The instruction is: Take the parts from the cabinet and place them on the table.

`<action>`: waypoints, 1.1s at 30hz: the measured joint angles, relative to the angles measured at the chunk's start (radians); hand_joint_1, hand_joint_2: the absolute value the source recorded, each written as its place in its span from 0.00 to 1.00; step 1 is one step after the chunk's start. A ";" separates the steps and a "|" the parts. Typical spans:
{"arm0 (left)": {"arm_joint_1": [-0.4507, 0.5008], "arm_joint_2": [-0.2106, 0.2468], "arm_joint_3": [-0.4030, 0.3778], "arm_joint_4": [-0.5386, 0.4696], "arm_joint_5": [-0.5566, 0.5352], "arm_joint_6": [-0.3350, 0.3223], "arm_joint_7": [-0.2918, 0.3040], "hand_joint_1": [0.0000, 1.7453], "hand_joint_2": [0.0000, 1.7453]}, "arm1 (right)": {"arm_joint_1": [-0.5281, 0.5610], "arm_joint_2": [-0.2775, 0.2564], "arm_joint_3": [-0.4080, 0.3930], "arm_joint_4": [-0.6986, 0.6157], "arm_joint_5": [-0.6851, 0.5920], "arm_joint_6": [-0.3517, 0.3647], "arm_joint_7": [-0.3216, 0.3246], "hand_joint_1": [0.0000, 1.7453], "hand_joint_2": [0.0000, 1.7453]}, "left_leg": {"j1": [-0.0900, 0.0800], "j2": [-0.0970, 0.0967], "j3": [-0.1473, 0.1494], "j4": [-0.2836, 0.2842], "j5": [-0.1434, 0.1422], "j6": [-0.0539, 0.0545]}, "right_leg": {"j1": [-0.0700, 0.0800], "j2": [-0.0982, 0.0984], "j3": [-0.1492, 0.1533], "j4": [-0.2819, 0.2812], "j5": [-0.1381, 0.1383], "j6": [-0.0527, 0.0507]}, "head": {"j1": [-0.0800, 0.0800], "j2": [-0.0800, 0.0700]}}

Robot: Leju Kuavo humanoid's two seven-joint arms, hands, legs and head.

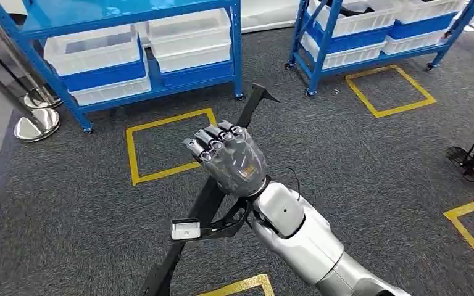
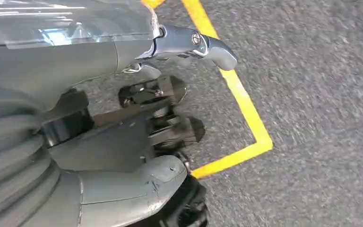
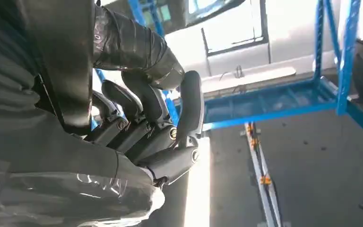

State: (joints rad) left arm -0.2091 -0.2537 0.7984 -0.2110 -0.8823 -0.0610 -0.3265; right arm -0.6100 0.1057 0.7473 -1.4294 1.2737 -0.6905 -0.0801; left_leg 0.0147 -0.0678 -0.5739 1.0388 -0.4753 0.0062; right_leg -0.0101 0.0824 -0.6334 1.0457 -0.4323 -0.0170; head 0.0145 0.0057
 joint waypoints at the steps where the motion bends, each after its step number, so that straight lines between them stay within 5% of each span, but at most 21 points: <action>1: -0.001 0.000 0.000 0.000 0.000 0.000 -0.002 0.00 1.00 | -0.001 0.000 0.000 -0.001 0.000 0.001 -0.001 1.00 1.00 | -0.003 0.005 0.006 -0.018 0.003 0.001 | -0.004 0.012 -0.005 0.000 0.003 0.006 | -0.001 0.000; 4: -0.001 0.001 0.000 0.000 0.000 0.000 -0.005 0.00 1.00 | 0.001 0.000 0.000 -0.007 0.000 0.005 -0.002 1.00 1.00 | -0.007 0.027 0.007 -0.026 0.012 0.012 | -0.010 0.036 -0.010 -0.015 0.018 0.029 | -0.001 0.000; 5: -0.002 -0.002 0.000 0.000 0.000 0.001 -0.006 0.00 1.00 | 0.002 -0.002 0.000 -0.010 0.000 0.005 -0.002 1.00 1.00 | 0.006 0.043 0.014 -0.045 0.026 0.018 | -0.007 0.010 -0.011 -0.005 0.011 0.030 | -0.001 0.000; 6: -0.002 -0.001 0.000 0.000 0.001 0.001 -0.007 0.00 1.00 | -0.002 -0.002 0.000 -0.014 -0.001 0.005 -0.002 1.00 1.00 | 0.003 0.051 0.017 -0.053 0.029 0.024 | 0.002 -0.040 -0.027 0.024 -0.015 0.031 | 0.000 0.000; 7: -0.002 -0.001 0.000 0.000 0.001 0.001 -0.007 0.00 1.00 | -0.004 -0.002 0.001 -0.016 -0.003 0.005 -0.002 1.00 1.00 | 0.001 0.062 0.015 -0.053 0.030 0.030 | 0.001 -0.062 -0.056 0.083 -0.054 0.034 | -0.001 0.000; 9: 0.003 0.000 0.000 0.000 0.002 0.000 -0.009 0.00 1.00 | 0.000 -0.003 0.001 -0.018 -0.010 0.005 -0.003 1.00 1.00 | -0.001 0.086 0.012 -0.052 0.029 0.031 | -0.004 -0.072 -0.128 0.237 -0.124 0.039 | 0.000 0.000; 10: 0.005 0.002 0.000 0.000 0.003 0.000 -0.011 0.00 1.00 | 0.003 -0.005 0.002 -0.018 -0.015 0.006 -0.004 1.00 1.00 | -0.001 0.099 0.010 -0.051 0.029 0.031 | -0.006 -0.075 -0.149 0.283 -0.133 0.042 | 0.000 0.000; 11: 0.008 0.002 0.000 0.000 0.004 0.000 -0.013 0.00 1.00 | 0.005 -0.006 0.003 -0.018 -0.018 0.006 -0.005 1.00 1.00 | -0.001 0.111 0.010 -0.050 0.029 0.030 | -0.007 -0.078 -0.143 0.274 -0.117 0.043 | 0.000 0.000; 13: 0.010 0.002 0.000 0.000 0.004 0.000 -0.015 0.00 1.00 | 0.005 -0.007 0.005 -0.019 -0.018 0.006 -0.005 1.00 1.00 | -0.001 0.130 0.011 -0.046 0.025 0.024 | -0.009 -0.092 -0.065 0.141 -0.046 0.044 | 0.000 0.000; 14: 0.009 0.002 0.000 0.000 0.004 0.000 -0.016 0.00 1.00 | 0.004 -0.007 0.005 -0.022 -0.019 0.006 -0.006 1.00 1.00 | -0.001 0.137 0.011 -0.040 0.021 0.020 | -0.010 -0.114 -0.012 0.050 -0.011 0.042 | 0.000 0.000; 15: 0.009 0.003 0.000 0.000 0.004 0.000 -0.017 0.00 1.00 | 0.003 -0.007 0.005 -0.025 -0.019 0.006 -0.007 1.00 1.00 | -0.005 0.144 0.009 -0.033 0.016 0.013 | -0.003 -0.161 0.014 -0.009 -0.022 0.036 | 0.000 0.000; 19: 0.010 0.005 0.001 0.000 0.007 -0.001 -0.021 0.00 1.00 | 0.004 -0.006 0.006 -0.028 -0.022 0.007 -0.013 1.00 1.00 | -0.012 0.173 0.012 -0.029 0.009 -0.007 | 0.002 -0.120 0.006 -0.005 -0.013 0.014 | -0.001 0.000; 20: 0.009 0.005 0.001 0.000 0.011 -0.002 -0.024 0.00 1.00 | 0.005 -0.006 0.006 -0.030 -0.027 0.006 -0.014 1.00 1.00 | -0.008 0.164 0.007 -0.024 0.000 -0.015 | -0.006 -0.110 0.008 -0.009 -0.007 0.006 | -0.001 0.000; 21: 0.008 0.005 0.001 0.000 0.013 -0.002 -0.026 0.00 1.00 | 0.004 -0.006 0.006 -0.033 -0.031 0.005 -0.014 1.00 1.00 | -0.004 0.123 0.000 0.004 -0.026 -0.020 | -0.007 -0.101 0.007 -0.010 -0.006 0.002 | -0.001 0.000; 23: 0.010 0.006 0.001 0.000 0.013 -0.003 -0.027 0.00 1.00 | 0.005 -0.005 0.006 -0.036 -0.034 0.005 -0.019 1.00 1.00 | -0.003 0.084 -0.061 0.149 -0.108 -0.025 | -0.006 -0.083 0.005 -0.010 -0.004 -0.004 | -0.001 0.000; 25: 0.014 0.008 0.001 0.000 0.012 -0.004 -0.027 0.00 1.00 | 0.011 -0.005 0.006 -0.036 -0.038 0.005 -0.020 1.00 1.00 | -0.003 0.077 -0.132 0.296 -0.154 -0.025 | -0.002 -0.058 0.003 -0.009 -0.003 -0.006 | -0.001 0.000; 26: 0.015 0.009 0.001 0.000 0.012 -0.004 -0.027 0.00 1.00 | 0.013 -0.005 0.006 -0.036 -0.039 0.005 -0.021 1.00 1.00 | -0.003 0.077 -0.138 0.306 -0.149 -0.024 | -0.002 -0.051 0.003 -0.008 -0.003 -0.007 | -0.001 0.000; 28: 0.016 0.009 0.001 0.000 0.011 -0.006 -0.027 0.00 1.00 | 0.017 -0.005 0.006 -0.036 -0.043 0.005 -0.023 1.00 1.00 | -0.004 0.075 -0.118 0.256 -0.104 -0.018 | -0.001 -0.033 0.004 -0.007 -0.003 -0.007 | -0.001 0.000; 30: 0.013 0.010 0.000 0.000 0.010 -0.007 -0.027 0.00 1.00 | 0.017 -0.005 0.006 -0.037 -0.048 0.005 -0.024 1.00 1.00 | -0.004 0.052 -0.034 0.073 -0.004 -0.004 | 0.000 -0.007 0.008 -0.004 -0.002 -0.006 | -0.001 0.000; 32: 0.012 0.014 0.000 0.000 0.010 -0.007 -0.028 0.00 1.00 | 0.016 -0.005 0.006 -0.040 -0.048 0.005 -0.025 1.00 1.00 | -0.003 -0.010 0.002 -0.012 0.007 0.011 | 0.001 0.010 0.000 -0.002 0.001 0.002 | 0.000 0.000; 33: 0.012 0.014 0.000 0.000 0.010 -0.008 -0.029 0.00 1.00 | 0.018 -0.005 0.006 -0.042 -0.050 0.004 -0.026 1.00 1.00 | -0.006 -0.001 0.006 -0.018 0.004 0.011 | -0.006 0.020 -0.006 -0.002 0.005 0.008 | -0.002 0.000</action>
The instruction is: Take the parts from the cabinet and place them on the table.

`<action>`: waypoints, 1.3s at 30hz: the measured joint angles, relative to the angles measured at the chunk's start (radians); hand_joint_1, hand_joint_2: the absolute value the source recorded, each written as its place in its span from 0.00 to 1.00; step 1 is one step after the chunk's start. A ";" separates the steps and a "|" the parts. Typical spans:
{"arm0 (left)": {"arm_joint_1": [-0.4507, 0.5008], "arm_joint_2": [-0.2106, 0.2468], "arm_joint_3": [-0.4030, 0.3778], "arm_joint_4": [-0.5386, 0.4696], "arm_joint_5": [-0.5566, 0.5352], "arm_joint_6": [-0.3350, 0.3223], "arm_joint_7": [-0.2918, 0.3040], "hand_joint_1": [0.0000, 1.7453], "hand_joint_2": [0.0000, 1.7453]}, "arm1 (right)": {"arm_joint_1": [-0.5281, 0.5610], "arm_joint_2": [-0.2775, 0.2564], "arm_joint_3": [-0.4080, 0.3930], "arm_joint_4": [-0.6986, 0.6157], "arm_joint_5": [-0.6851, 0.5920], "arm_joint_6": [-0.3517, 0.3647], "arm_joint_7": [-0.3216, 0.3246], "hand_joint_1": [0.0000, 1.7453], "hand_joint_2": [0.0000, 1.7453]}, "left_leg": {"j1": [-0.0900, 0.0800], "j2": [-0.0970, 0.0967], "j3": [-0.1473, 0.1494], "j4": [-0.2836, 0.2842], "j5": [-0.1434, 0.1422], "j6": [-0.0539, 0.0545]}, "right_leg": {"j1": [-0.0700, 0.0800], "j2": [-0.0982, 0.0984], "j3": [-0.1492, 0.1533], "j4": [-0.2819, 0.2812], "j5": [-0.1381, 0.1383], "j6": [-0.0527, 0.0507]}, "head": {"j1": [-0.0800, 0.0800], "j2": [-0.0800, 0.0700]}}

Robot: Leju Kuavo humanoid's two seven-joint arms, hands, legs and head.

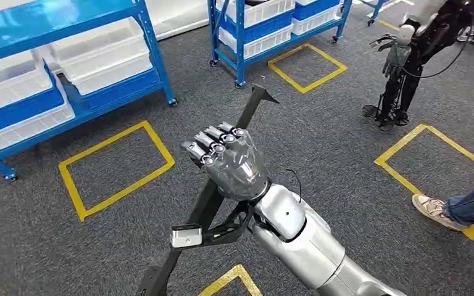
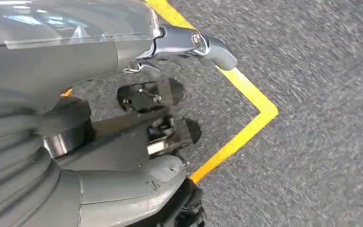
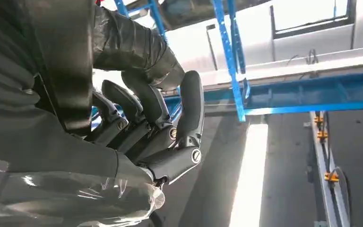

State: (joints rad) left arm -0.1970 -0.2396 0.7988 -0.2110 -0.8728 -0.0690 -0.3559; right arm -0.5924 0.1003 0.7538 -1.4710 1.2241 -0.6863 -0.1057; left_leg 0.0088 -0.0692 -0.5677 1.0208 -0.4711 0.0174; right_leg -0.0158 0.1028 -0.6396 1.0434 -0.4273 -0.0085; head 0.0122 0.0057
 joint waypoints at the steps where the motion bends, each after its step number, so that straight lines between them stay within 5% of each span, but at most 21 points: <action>1: 0.001 0.000 0.000 0.000 0.000 -0.001 -0.001 0.00 1.00 | 0.001 0.000 0.000 0.000 -0.001 0.000 0.000 1.00 1.00 | -0.003 0.007 -0.002 0.001 0.000 0.001 | -0.004 0.008 -0.003 -0.003 0.003 0.006 | 0.001 0.000; 3: 0.002 -0.002 0.000 0.000 -0.002 -0.001 -0.002 0.00 1.00 | 0.002 -0.003 0.000 -0.002 -0.002 -0.001 -0.002 1.00 1.00 | 0.005 0.029 0.006 -0.024 0.015 0.010 | 0.003 0.025 -0.003 -0.011 0.010 0.023 | 0.001 0.000; 5: -0.001 -0.002 0.000 0.000 -0.006 -0.002 -0.004 0.00 1.00 | 0.003 -0.008 0.000 -0.006 -0.004 -0.002 -0.003 1.00 1.00 | 0.005 0.052 0.014 -0.038 0.024 0.020 | 0.009 -0.067 -0.030 0.047 -0.036 0.024 | 0.003 0.000; 6: 0.001 -0.002 0.000 0.000 -0.007 -0.002 -0.004 0.00 1.00 | 0.003 -0.009 0.000 -0.008 -0.004 -0.003 -0.003 1.00 1.00 | 0.003 0.067 0.012 -0.038 0.024 0.021 | 0.008 -0.088 -0.071 0.132 -0.083 0.027 | 0.003 0.000; 8: 0.005 -0.001 0.000 0.000 -0.008 -0.002 -0.004 0.00 1.00 | 0.010 -0.012 0.000 -0.008 -0.004 -0.003 -0.003 1.00 1.00 | 0.002 0.092 0.009 -0.034 0.022 0.023 | 0.003 -0.093 -0.140 0.274 -0.137 0.033 | 0.003 0.000; 9: 0.005 -0.001 0.000 0.000 -0.008 -0.002 -0.004 0.00 1.00 | 0.014 -0.016 0.000 -0.008 -0.004 -0.003 -0.003 1.00 1.00 | 0.002 0.104 0.008 -0.033 0.021 0.022 | 0.001 -0.095 -0.151 0.295 -0.132 0.036 | 0.002 0.000; 11: 0.004 -0.001 0.000 0.000 -0.008 -0.002 -0.004 0.00 1.00 | 0.018 -0.020 0.000 -0.008 -0.004 -0.003 -0.003 1.00 1.00 | 0.003 0.125 0.009 -0.029 0.017 0.018 | -0.005 -0.105 -0.097 0.199 -0.069 0.040 | 0.003 0.000; 12: 0.003 -0.001 0.000 0.000 -0.009 -0.002 -0.004 0.00 1.00 | 0.017 -0.021 0.000 -0.009 -0.004 -0.003 -0.003 1.00 1.00 | 0.003 0.135 0.009 -0.024 0.013 0.014 | -0.007 -0.123 -0.036 0.091 -0.023 0.040 | 0.003 0.000; 13: 0.002 -0.001 0.000 0.000 -0.009 -0.002 -0.004 0.00 1.00 | 0.017 -0.021 0.000 -0.011 -0.004 -0.003 -0.003 1.00 1.00 | -0.001 0.141 0.009 -0.015 0.006 0.007 | -0.005 -0.170 0.010 0.009 -0.007 0.039 | 0.003 0.000; 14: 0.002 0.000 0.000 0.000 -0.009 -0.002 -0.004 0.00 1.00 | 0.016 -0.021 0.000 -0.013 -0.004 -0.003 -0.003 1.00 1.00 | -0.009 0.146 0.004 -0.006 -0.001 -0.001 | 0.005 -0.179 0.011 0.003 -0.016 0.029 | 0.002 0.000; 18: -0.002 0.001 -0.003 0.000 -0.014 -0.002 -0.003 0.00 1.00 | 0.018 -0.022 0.000 -0.020 -0.003 -0.003 -0.006 1.00 1.00 | -0.005 0.178 0.012 -0.006 -0.006 -0.017 | 0.003 -0.133 0.004 0.000 -0.011 0.004 | 0.002 0.000; 21: -0.006 0.001 -0.006 0.000 -0.008 -0.002 -0.011 0.00 1.00 | 0.015 -0.018 0.000 -0.025 0.007 0.000 -0.008 1.00 1.00 | 0.003 0.094 -0.040 0.124 -0.100 -0.029 | -0.001 -0.108 0.004 -0.003 -0.005 -0.012 | 0.002 0.000; 23: -0.006 0.001 -0.006 0.000 -0.006 -0.002 -0.015 0.00 1.00 | 0.015 -0.013 0.000 -0.025 0.008 0.003 -0.008 1.00 1.00 | 0.003 0.079 -0.114 0.283 -0.161 -0.031 | 0.003 -0.085 0.002 -0.002 -0.003 -0.015 | 0.002 0.000; 24: -0.006 0.001 -0.006 0.000 -0.006 -0.002 -0.017 0.00 1.00 | 0.015 -0.013 0.000 -0.024 0.007 0.003 -0.009 1.00 1.00 | 0.003 0.078 -0.132 0.316 -0.160 -0.029 | 0.005 -0.072 0.001 -0.002 -0.003 -0.016 | 0.002 0.000; 26: -0.007 0.001 -0.006 0.000 0.000 -0.002 -0.022 0.00 1.00 | 0.013 -0.010 0.000 -0.022 0.003 0.003 -0.010 1.00 1.00 | 0.003 0.074 -0.098 0.235 -0.094 -0.021 | 0.007 -0.048 0.002 0.000 -0.002 -0.016 | 0.002 0.000; 28: -0.009 0.001 -0.006 0.000 0.005 0.000 -0.029 0.00 1.00 | 0.002 -0.002 0.000 -0.021 -0.001 0.003 -0.011 1.00 1.00 | 0.002 0.037 -0.015 0.054 -0.001 -0.007 | 0.007 -0.025 0.003 0.004 -0.002 -0.015 | 0.002 0.000; 29: -0.011 0.005 -0.006 0.000 0.010 0.002 -0.031 0.00 1.00 | -0.007 0.001 0.000 -0.019 -0.003 0.003 -0.011 1.00 1.00 | 0.002 0.000 -0.002 0.020 -0.013 0.000 | 0.009 -0.018 0.000 0.004 0.000 -0.010 | 0.002 0.000; 33: -0.015 0.007 -0.006 0.000 0.011 0.002 -0.033 0.00 1.00 | -0.019 0.005 0.000 -0.014 -0.005 0.002 -0.013 1.00 1.00 | -0.003 0.026 0.007 -0.004 -0.001 0.009 | 0.002 0.017 -0.010 -0.008 0.017 0.019 | 0.002 0.000; 34: -0.016 0.005 -0.006 0.000 0.011 0.003 -0.033 0.00 1.00 | -0.020 0.005 0.000 -0.013 -0.005 0.001 -0.015 1.00 1.00 | 0.012 0.042 0.014 -0.023 0.011 0.012 | 0.003 0.003 -0.012 0.000 0.010 0.021 | 0.002 0.000; 36: -0.018 0.006 -0.006 0.000 0.012 0.005 -0.034 0.00 1.00 | -0.037 0.006 0.000 -0.011 -0.010 0.000 -0.015 1.00 1.00 | 0.004 0.063 0.015 -0.032 0.016 0.023 | 0.012 -0.070 -0.059 0.096 -0.058 0.025 | 0.002 0.000; 39: -0.014 0.009 -0.006 0.000 0.014 0.005 -0.035 0.00 1.00 | -0.040 0.006 0.000 -0.005 -0.014 0.001 -0.014 1.00 1.00 | 0.000 0.097 0.013 -0.031 0.015 0.024 | 0.005 -0.094 -0.147 0.286 -0.133 0.032 | 0.003 0.000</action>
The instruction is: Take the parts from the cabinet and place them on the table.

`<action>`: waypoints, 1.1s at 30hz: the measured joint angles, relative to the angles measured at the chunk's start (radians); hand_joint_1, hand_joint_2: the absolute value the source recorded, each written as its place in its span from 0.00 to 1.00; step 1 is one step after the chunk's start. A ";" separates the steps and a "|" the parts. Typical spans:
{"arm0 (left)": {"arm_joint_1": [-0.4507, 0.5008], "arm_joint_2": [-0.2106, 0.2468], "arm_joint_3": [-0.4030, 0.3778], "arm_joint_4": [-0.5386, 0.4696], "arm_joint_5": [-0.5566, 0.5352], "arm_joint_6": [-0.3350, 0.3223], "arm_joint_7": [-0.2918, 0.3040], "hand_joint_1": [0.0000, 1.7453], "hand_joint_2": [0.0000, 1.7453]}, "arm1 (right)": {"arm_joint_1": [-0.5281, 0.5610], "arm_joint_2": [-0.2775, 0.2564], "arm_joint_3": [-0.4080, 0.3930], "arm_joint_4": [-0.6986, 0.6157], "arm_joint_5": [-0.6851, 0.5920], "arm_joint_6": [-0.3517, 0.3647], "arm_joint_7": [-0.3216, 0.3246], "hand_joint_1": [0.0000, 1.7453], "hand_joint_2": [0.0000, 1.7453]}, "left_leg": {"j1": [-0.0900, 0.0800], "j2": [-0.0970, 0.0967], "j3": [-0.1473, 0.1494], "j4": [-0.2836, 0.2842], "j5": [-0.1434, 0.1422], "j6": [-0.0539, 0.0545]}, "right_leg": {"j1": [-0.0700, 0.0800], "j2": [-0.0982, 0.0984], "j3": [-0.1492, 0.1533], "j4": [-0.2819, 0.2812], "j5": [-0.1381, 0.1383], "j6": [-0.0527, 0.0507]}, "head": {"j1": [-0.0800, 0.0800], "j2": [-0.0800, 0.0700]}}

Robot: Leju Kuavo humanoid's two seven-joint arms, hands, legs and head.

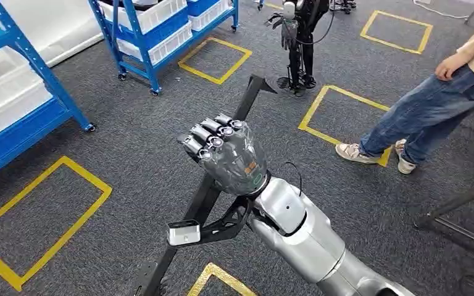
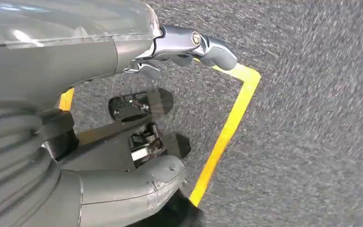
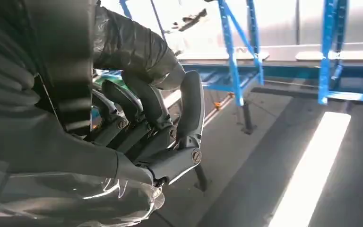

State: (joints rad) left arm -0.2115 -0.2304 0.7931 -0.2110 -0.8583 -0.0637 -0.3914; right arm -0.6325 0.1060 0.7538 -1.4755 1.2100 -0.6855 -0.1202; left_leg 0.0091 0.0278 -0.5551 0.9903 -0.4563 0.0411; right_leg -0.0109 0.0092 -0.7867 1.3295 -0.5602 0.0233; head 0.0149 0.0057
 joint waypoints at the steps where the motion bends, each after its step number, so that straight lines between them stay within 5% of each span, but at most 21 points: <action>1: 0.000 0.000 0.000 0.000 0.000 0.000 -0.001 0.00 1.00 | 0.000 0.000 0.000 0.004 0.000 0.000 0.000 1.00 1.00 | 0.000 0.011 0.000 0.001 -0.001 -0.001 | -0.003 -0.003 0.005 -0.006 0.015 0.002 | 0.000 0.000; 3: -0.003 0.000 0.000 0.000 0.005 0.000 -0.004 0.00 1.00 | -0.003 0.000 0.000 0.005 -0.001 0.000 0.000 1.00 1.00 | 0.001 0.031 0.001 0.005 -0.006 -0.005 | -0.006 -0.018 0.080 -0.139 0.089 0.003 | 0.000 0.000; 4: -0.004 0.000 0.000 0.000 0.008 0.000 -0.006 0.00 1.00 | -0.009 0.001 0.000 0.005 -0.001 0.001 0.000 1.00 1.00 | 0.001 0.039 0.002 0.011 -0.011 -0.008 | -0.006 -0.042 0.133 -0.230 0.125 0.001 | 0.000 0.000; 5: -0.005 0.001 0.000 0.000 0.010 0.000 -0.009 0.00 1.00 | -0.017 0.002 0.000 0.005 -0.001 0.002 0.000 1.00 1.00 | -0.005 0.045 -0.001 0.017 -0.017 -0.016 | 0.003 -0.086 0.158 -0.283 0.118 -0.002 | 0.000 0.000; 9: -0.006 0.000 0.000 0.000 0.019 0.002 -0.016 0.00 1.00 | -0.027 0.008 0.000 0.007 -0.001 0.005 0.000 1.00 1.00 | -0.009 0.081 0.002 0.023 -0.025 -0.033 | 0.011 -0.046 0.152 -0.288 0.121 -0.031 | -0.001 0.000; 10: -0.007 -0.002 0.001 0.000 0.021 0.002 -0.016 0.00 1.00 | -0.029 0.008 0.000 0.007 -0.001 0.005 0.000 1.00 1.00 | -0.004 0.068 -0.002 0.028 -0.036 -0.042 | 0.003 -0.037 0.156 -0.294 0.125 -0.039 | -0.002 0.000; 12: -0.004 -0.003 0.001 0.000 0.024 0.002 -0.018 0.00 1.00 | -0.035 0.010 0.000 0.008 0.000 0.005 0.000 1.00 1.00 | 0.002 -0.001 -0.033 0.117 -0.097 -0.047 | 0.002 -0.022 0.155 -0.295 0.127 -0.048 | -0.002 0.000; 14: 0.005 -0.004 0.001 0.000 0.029 0.002 -0.018 0.00 1.00 | -0.035 0.012 0.000 0.008 0.000 0.005 0.000 1.00 1.00 | 0.002 -0.018 -0.112 0.284 -0.169 -0.051 | 0.004 0.002 0.154 -0.295 0.127 -0.050 | -0.001 0.000; 15: 0.009 -0.005 0.001 0.000 0.029 0.002 -0.018 0.00 1.00 | -0.034 0.011 0.000 0.010 0.000 0.005 0.000 1.00 1.00 | 0.002 -0.019 -0.141 0.339 -0.180 -0.051 | 0.005 0.015 0.154 -0.294 0.127 -0.050 | -0.001 0.000; 17: 0.014 -0.007 0.002 0.000 0.027 0.002 -0.018 0.00 1.00 | -0.034 0.011 0.000 0.012 0.004 0.005 0.000 1.00 1.00 | 0.002 -0.021 -0.129 0.298 -0.129 -0.045 | 0.006 0.040 0.154 -0.290 0.127 -0.050 | -0.001 0.000; 19: 0.014 -0.009 0.002 0.000 0.026 0.002 -0.018 0.00 1.00 | -0.036 0.011 0.000 0.011 0.005 0.005 0.001 1.00 1.00 | 0.002 -0.045 -0.051 0.119 -0.027 -0.037 | 0.006 0.065 0.157 -0.287 0.127 -0.050 | -0.001 0.000; 20: 0.014 -0.009 0.002 0.000 0.025 0.002 -0.018 0.00 1.00 | -0.036 0.011 0.000 0.011 0.005 0.005 0.001 1.00 1.00 | 0.003 -0.089 -0.027 0.057 -0.015 -0.031 | 0.003 0.072 0.155 -0.287 0.127 -0.048 | -0.001 0.000; 21: 0.015 -0.010 0.002 0.000 0.024 0.002 -0.017 0.00 1.00 | -0.039 0.011 0.000 0.012 0.007 0.005 0.001 1.00 1.00 | 0.004 -0.103 -0.019 0.040 -0.017 -0.029 | 0.006 0.084 0.149 -0.283 0.130 -0.040 | -0.001 0.000; 24: 0.015 -0.010 0.002 0.000 0.024 0.004 -0.013 0.00 1.00 | -0.038 0.010 0.000 0.011 0.010 0.005 0.003 1.00 1.00 | -0.003 -0.081 -0.018 0.037 -0.017 -0.025 | -0.004 0.110 0.139 -0.293 0.143 -0.019 | -0.001 0.000; 25: 0.013 -0.011 0.002 0.000 0.024 0.005 -0.013 0.00 1.00 | -0.039 0.009 0.000 0.010 0.010 0.005 0.003 1.00 1.00 | 0.008 -0.067 -0.013 0.017 -0.006 -0.015 | 0.002 0.120 0.139 -0.292 0.143 -0.012 | -0.001 0.000; 27: 0.010 -0.012 0.003 0.000 0.024 0.005 -0.013 0.00 1.00 | -0.043 0.006 0.000 0.010 0.010 0.005 0.005 1.00 1.00 | 0.004 -0.044 -0.006 0.007 0.002 -0.003 | 0.007 0.034 0.107 -0.222 0.087 -0.010 | 0.000 0.000; 30: 0.015 -0.009 0.003 0.000 0.028 0.009 -0.011 0.00 1.00 | -0.042 0.004 0.000 0.010 0.010 0.005 0.005 1.00 1.00 | -0.002 -0.007 -0.010 0.009 0.001 -0.002 | 0.003 0.000 0.009 -0.014 -0.003 -0.006 | 0.001 0.000; 31: 0.016 -0.008 0.004 0.000 0.028 0.010 -0.011 0.00 1.00 | -0.042 0.002 0.000 0.010 0.010 0.005 0.005 1.00 1.00 | -0.002 0.005 -0.011 0.010 0.001 -0.002 | 0.002 -0.003 0.000 0.004 0.002 -0.004 | 0.000 0.000; 33: 0.015 -0.008 0.005 0.000 0.029 0.011 -0.011 0.00 1.00 | -0.043 -0.001 0.000 0.010 0.011 0.005 0.005 1.00 1.00 | -0.002 0.026 -0.010 0.013 -0.003 -0.005 | -0.003 -0.012 0.060 -0.102 0.072 -0.003 | 0.001 0.000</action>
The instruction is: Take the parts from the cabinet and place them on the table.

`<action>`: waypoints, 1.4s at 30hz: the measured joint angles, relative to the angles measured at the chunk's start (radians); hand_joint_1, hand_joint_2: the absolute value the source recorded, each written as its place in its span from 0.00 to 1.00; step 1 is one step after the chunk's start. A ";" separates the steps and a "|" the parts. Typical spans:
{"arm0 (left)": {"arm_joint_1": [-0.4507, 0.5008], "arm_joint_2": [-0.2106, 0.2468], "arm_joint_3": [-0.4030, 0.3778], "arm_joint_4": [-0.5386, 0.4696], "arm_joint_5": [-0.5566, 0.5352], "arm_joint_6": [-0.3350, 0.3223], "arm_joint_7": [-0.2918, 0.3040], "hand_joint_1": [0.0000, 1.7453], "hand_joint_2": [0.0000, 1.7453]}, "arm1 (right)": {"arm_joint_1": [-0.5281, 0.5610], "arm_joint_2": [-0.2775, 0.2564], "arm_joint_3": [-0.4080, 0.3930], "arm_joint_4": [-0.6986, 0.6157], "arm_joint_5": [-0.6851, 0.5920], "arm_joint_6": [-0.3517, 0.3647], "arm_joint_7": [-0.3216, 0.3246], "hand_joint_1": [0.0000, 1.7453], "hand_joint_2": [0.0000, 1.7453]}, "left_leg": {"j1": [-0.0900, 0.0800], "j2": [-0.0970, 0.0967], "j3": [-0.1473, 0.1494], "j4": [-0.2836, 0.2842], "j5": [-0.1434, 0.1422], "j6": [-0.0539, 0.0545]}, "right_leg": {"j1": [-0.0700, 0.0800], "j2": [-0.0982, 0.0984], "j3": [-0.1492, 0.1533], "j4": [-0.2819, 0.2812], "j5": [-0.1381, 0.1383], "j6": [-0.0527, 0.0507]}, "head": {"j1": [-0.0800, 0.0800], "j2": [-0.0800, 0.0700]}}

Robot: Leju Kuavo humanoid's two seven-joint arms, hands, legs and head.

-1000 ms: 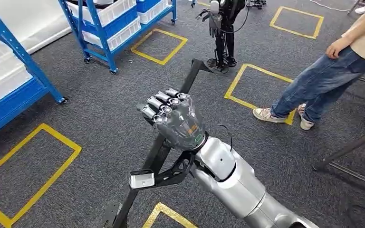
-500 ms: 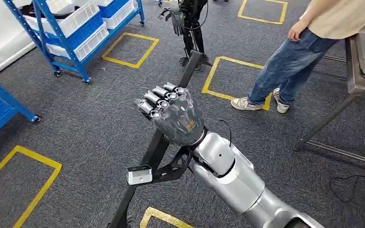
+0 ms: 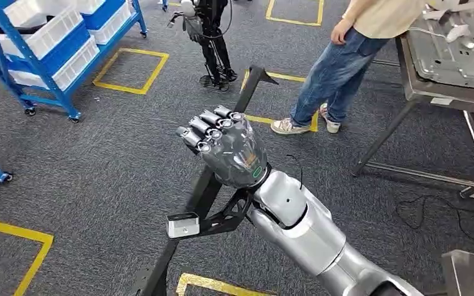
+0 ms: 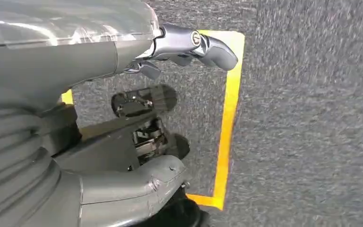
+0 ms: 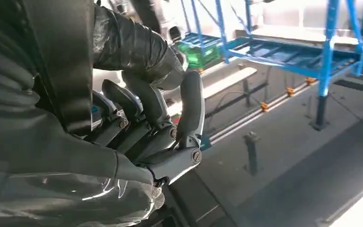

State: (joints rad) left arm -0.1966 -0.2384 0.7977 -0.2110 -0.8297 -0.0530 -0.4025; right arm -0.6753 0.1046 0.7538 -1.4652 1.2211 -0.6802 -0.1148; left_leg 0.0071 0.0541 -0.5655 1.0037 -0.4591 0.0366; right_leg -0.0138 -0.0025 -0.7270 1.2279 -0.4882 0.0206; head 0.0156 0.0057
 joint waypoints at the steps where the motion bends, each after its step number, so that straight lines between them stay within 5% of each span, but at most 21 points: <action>1: -0.001 0.000 0.000 0.000 0.000 0.000 0.000 0.00 1.00 | -0.001 0.000 0.000 0.000 0.000 0.000 0.000 1.00 1.00 | 0.001 0.009 0.001 0.004 -0.004 -0.002 | 0.000 -0.012 0.047 -0.083 0.037 -0.001 | 0.000 0.000; 3: -0.001 0.000 0.000 0.000 0.000 0.000 0.000 0.00 1.00 | -0.005 0.001 0.000 0.000 0.002 0.001 0.000 1.00 1.00 | -0.009 0.020 -0.004 0.017 -0.014 -0.015 | 0.017 -0.067 0.100 -0.183 0.041 -0.011 | 0.000 0.000; 7: -0.001 -0.002 0.001 0.000 0.002 0.000 -0.001 0.00 1.00 | -0.007 0.000 0.000 0.000 0.004 0.003 0.001 1.00 1.00 | -0.005 0.049 0.002 0.017 -0.019 -0.035 | 0.014 -0.021 0.094 -0.191 0.051 -0.036 | -0.001 0.000; 10: 0.001 -0.002 0.001 0.000 0.002 0.000 -0.002 0.00 1.00 | -0.012 0.002 0.000 -0.002 0.005 0.009 0.002 1.00 1.00 | 0.003 -0.038 -0.052 0.153 -0.112 -0.047 | 0.008 0.002 0.095 -0.195 0.058 -0.050 | -0.001 0.000; 12: 0.006 -0.002 0.001 0.000 0.002 0.000 -0.002 0.00 1.00 | -0.011 0.004 0.000 -0.002 0.005 0.011 0.002 1.00 1.00 | 0.003 -0.045 -0.128 0.313 -0.173 -0.048 | 0.011 0.024 0.093 -0.194 0.059 -0.052 | -0.001 0.000; 13: 0.008 -0.002 0.002 0.000 0.002 0.000 -0.001 0.00 1.00 | -0.011 0.004 0.000 -0.002 0.005 0.014 0.002 1.00 1.00 | 0.003 -0.046 -0.148 0.348 -0.170 -0.046 | 0.013 0.036 0.093 -0.193 0.059 -0.052 | -0.001 0.000; 14: 0.009 -0.002 0.002 0.000 0.002 0.000 -0.001 0.00 1.00 | -0.011 0.004 0.000 -0.002 0.005 0.015 0.002 1.00 1.00 | 0.003 -0.046 -0.144 0.335 -0.151 -0.043 | 0.014 0.045 0.094 -0.192 0.059 -0.052 | -0.001 0.000; 16: 0.008 -0.002 0.002 0.000 0.002 0.000 -0.002 0.00 1.00 | -0.012 0.004 0.000 -0.002 0.005 0.016 0.002 1.00 1.00 | 0.002 -0.056 -0.076 0.183 -0.056 -0.031 | 0.015 0.071 0.095 -0.189 0.059 -0.052 | -0.001 0.000; 17: 0.007 -0.002 0.002 0.000 0.002 0.000 -0.002 0.00 1.00 | -0.014 0.004 0.000 -0.002 0.005 0.017 0.002 1.00 1.00 | 0.002 -0.083 -0.028 0.079 -0.006 -0.024 | 0.015 0.083 0.096 -0.188 0.060 -0.051 | -0.001 0.000; 18: 0.006 -0.001 0.002 0.000 0.002 0.000 -0.002 0.00 1.00 | -0.016 0.004 0.000 -0.002 0.005 0.018 0.002 1.00 1.00 | 0.002 -0.125 -0.016 0.043 -0.010 -0.018 | 0.013 0.088 0.093 -0.187 0.061 -0.048 | 0.000 0.000; 22: 0.006 -0.001 0.003 0.000 0.002 0.000 -0.003 0.00 1.00 | -0.021 0.004 0.000 -0.002 0.005 0.019 0.003 1.00 1.00 | -0.003 -0.103 -0.009 0.019 -0.007 -0.012 | 0.007 0.125 0.076 -0.194 0.079 -0.021 | -0.001 0.000; 23: 0.004 -0.003 0.003 0.000 0.002 0.000 -0.003 0.00 1.00 | -0.022 0.004 0.000 -0.002 0.005 0.019 0.003 1.00 1.00 | 0.010 -0.091 -0.005 0.002 0.005 -0.006 | 0.012 0.116 0.073 -0.188 0.073 -0.019 | -0.001 0.000; 25: 0.001 -0.003 0.003 0.000 0.002 -0.002 -0.003 0.00 1.00 | -0.025 0.003 0.000 -0.003 0.005 0.018 0.003 1.00 1.00 | 0.004 -0.070 -0.003 -0.005 0.010 0.002 | 0.016 0.034 0.044 -0.124 0.018 -0.013 | -0.001 0.000; 27: 0.005 -0.003 0.003 0.000 0.002 -0.002 -0.003 0.00 1.00 | -0.026 0.003 0.000 -0.003 0.005 0.019 0.003 1.00 1.00 | 0.002 -0.043 -0.005 -0.004 0.009 0.003 | 0.009 0.015 -0.025 0.030 -0.057 -0.004 | -0.001 0.000; 29: 0.006 -0.002 0.003 0.000 0.002 -0.002 -0.003 0.00 1.00 | -0.025 0.000 0.000 -0.001 0.006 0.020 0.003 1.00 1.00 | 0.002 -0.018 -0.008 -0.002 0.009 0.003 | 0.002 0.010 -0.050 0.086 -0.060 0.002 | 0.000 0.000; 31: 0.005 -0.003 0.003 0.000 0.002 -0.002 -0.005 0.00 1.00 | -0.026 -0.001 0.000 0.000 0.006 0.021 0.003 1.00 1.00 | 0.004 0.003 -0.008 0.003 0.004 -0.002 | -0.004 -0.004 0.012 -0.021 0.005 0.007 | 0.000 0.000; 32: 0.003 -0.003 0.003 0.000 0.002 -0.002 -0.005 0.00 1.00 | -0.028 0.000 0.000 0.000 0.006 0.021 0.003 1.00 1.00 | 0.005 0.013 -0.008 0.009 -0.001 -0.006 | -0.005 -0.029 0.066 -0.115 0.044 0.009 | 0.000 0.000; 33: 0.003 -0.002 0.003 0.000 0.002 -0.001 -0.006 0.00 1.00 | -0.031 0.000 0.000 0.000 0.006 0.022 0.003 1.00 1.00 | 0.003 0.019 -0.009 0.015 -0.006 -0.013 | -0.001 -0.076 0.092 -0.172 0.037 0.010 | 0.000 0.000; 38: -0.002 -0.003 0.004 0.000 0.002 0.004 -0.009 0.00 1.00 | -0.038 0.002 0.000 0.000 0.007 0.030 0.006 1.00 1.00 | -0.002 0.054 -0.007 0.025 -0.021 -0.038 | 0.006 -0.029 0.089 -0.179 0.043 -0.029 | -0.002 0.000; 40: -0.003 -0.003 0.004 0.000 0.002 0.005 -0.009 0.00 1.00 | -0.043 0.009 0.000 0.000 0.011 0.034 0.007 1.00 1.00 | 0.006 -0.020 -0.034 0.096 -0.077 -0.045 | 0.002 -0.012 0.090 -0.182 0.047 -0.041 | -0.002 0.000; 42: 0.001 -0.003 0.004 0.000 0.002 0.008 -0.007 0.00 1.00 | -0.043 0.015 0.000 0.001 0.025 0.035 0.010 1.00 1.00 | 0.005 -0.044 -0.108 0.259 -0.153 -0.048 | 0.005 0.012 0.090 -0.181 0.048 -0.045 | -0.002 0.000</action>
State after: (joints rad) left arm -0.1952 -0.2415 0.8015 -0.2110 -0.8274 -0.0446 -0.4093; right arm -0.7187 0.1194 0.7538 -1.4645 1.2459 -0.6451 -0.1049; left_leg 0.0124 0.0106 -0.6732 1.2631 -0.6119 -0.0115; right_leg -0.0092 0.0093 -0.6368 1.0464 -0.4407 -0.0245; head 0.0141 0.0057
